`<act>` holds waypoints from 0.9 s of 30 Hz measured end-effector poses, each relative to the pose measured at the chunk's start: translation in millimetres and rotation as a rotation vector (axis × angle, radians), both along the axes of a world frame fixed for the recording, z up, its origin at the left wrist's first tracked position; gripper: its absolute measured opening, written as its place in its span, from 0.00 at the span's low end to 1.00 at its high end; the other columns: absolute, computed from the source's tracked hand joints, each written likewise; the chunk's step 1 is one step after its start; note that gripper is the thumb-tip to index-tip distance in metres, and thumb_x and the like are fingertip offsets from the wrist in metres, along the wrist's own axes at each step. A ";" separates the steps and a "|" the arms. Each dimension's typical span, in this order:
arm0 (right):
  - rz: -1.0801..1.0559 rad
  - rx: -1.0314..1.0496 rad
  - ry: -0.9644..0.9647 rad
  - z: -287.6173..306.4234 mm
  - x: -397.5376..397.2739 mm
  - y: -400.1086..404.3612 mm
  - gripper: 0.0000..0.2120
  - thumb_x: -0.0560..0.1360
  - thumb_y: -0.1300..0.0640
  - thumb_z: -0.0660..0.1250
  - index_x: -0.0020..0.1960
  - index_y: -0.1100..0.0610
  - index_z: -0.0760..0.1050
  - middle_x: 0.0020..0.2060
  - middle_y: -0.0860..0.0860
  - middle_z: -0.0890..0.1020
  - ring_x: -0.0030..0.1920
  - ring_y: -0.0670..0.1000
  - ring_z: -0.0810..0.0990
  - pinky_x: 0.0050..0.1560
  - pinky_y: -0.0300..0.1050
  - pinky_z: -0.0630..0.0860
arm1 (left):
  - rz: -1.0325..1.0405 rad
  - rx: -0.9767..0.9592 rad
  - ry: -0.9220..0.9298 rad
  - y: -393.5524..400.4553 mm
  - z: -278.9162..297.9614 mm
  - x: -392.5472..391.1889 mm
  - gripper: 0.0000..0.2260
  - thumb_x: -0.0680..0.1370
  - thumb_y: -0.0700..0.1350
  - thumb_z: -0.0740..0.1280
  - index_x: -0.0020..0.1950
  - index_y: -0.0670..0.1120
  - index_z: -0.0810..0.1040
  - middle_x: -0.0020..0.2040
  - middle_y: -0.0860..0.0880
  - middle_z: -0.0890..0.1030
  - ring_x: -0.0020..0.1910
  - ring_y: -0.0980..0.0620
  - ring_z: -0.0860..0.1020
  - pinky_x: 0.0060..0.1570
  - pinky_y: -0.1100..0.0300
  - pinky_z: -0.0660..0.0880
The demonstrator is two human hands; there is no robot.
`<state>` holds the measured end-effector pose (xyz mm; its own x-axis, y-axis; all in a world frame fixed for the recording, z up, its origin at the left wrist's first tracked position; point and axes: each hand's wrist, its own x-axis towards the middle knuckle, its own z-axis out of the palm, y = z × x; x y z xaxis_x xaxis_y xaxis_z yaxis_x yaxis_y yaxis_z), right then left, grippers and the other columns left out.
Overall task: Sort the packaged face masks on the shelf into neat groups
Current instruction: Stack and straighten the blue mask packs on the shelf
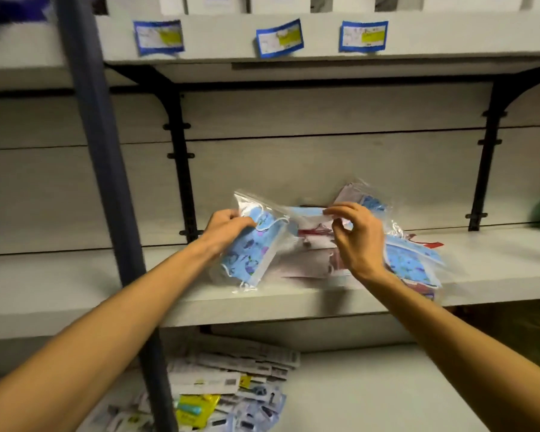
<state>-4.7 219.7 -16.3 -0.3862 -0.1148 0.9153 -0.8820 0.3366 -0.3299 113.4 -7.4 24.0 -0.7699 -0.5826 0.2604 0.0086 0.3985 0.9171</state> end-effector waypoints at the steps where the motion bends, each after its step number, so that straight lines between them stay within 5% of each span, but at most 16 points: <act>1: -0.001 -0.013 0.040 0.3 17.0 -4.7 0.16 0.69 0.71 0.69 0.50 0.56 0.86 0.51 0.51 0.85 0.53 0.55 0.83 0.55 0.52 0.78 | -0.025 0.005 0.009 -3.4 2.7 16.5 0.05 0.75 0.42 0.72 0.44 0.42 0.78 0.42 0.43 0.81 0.41 0.47 0.78 0.42 0.57 0.74; 5: -0.038 0.032 0.252 -9.5 88.2 -17.0 0.11 0.73 0.69 0.71 0.50 0.57 0.86 0.53 0.53 0.85 0.56 0.58 0.82 0.57 0.54 0.76 | -0.110 -0.019 0.046 -13.4 7.5 82.6 0.13 0.76 0.41 0.70 0.58 0.36 0.81 0.52 0.38 0.85 0.45 0.48 0.80 0.47 0.55 0.73; 13: -0.022 0.177 0.509 -26.7 196.4 -64.9 0.10 0.79 0.63 0.67 0.51 0.55 0.87 0.53 0.55 0.86 0.52 0.60 0.84 0.47 0.56 0.79 | -0.205 0.039 0.135 -47.8 2.7 204.2 0.05 0.80 0.45 0.70 0.47 0.44 0.79 0.43 0.47 0.86 0.39 0.52 0.84 0.38 0.60 0.79; 17: 0.093 0.285 0.574 -26.7 233.0 -116.4 0.14 0.84 0.56 0.60 0.54 0.52 0.86 0.52 0.53 0.86 0.53 0.58 0.83 0.49 0.50 0.76 | -0.133 0.233 0.112 -92.2 -4.7 257.0 0.09 0.80 0.47 0.70 0.56 0.44 0.81 0.47 0.47 0.86 0.47 0.48 0.83 0.52 0.53 0.79; 21: 0.207 0.360 0.598 -28.5 261.0 -173.8 0.11 0.79 0.57 0.64 0.55 0.52 0.86 0.53 0.51 0.85 0.53 0.56 0.83 0.47 0.52 0.79 | 0.083 0.388 0.171 -147.4 -18.0 301.2 0.14 0.79 0.48 0.70 0.59 0.40 0.81 0.52 0.41 0.86 0.47 0.45 0.84 0.52 0.51 0.80; 24: 0.287 0.425 0.650 -37.0 279.5 -219.8 0.11 0.77 0.58 0.69 0.57 0.52 0.85 0.55 0.52 0.85 0.54 0.56 0.83 0.48 0.51 0.80 | 0.131 0.483 0.158 -191.2 -28.2 327.8 0.19 0.80 0.49 0.70 0.65 0.38 0.80 0.59 0.38 0.84 0.59 0.39 0.82 0.64 0.42 0.77; 27: 0.367 0.465 0.699 -47.6 295.7 -271.0 0.11 0.74 0.60 0.75 0.55 0.53 0.86 0.55 0.52 0.86 0.55 0.56 0.84 0.49 0.50 0.81 | 0.149 0.505 0.111 -237.5 -38.5 348.6 0.17 0.81 0.46 0.69 0.66 0.37 0.79 0.60 0.37 0.83 0.60 0.38 0.82 0.61 0.45 0.78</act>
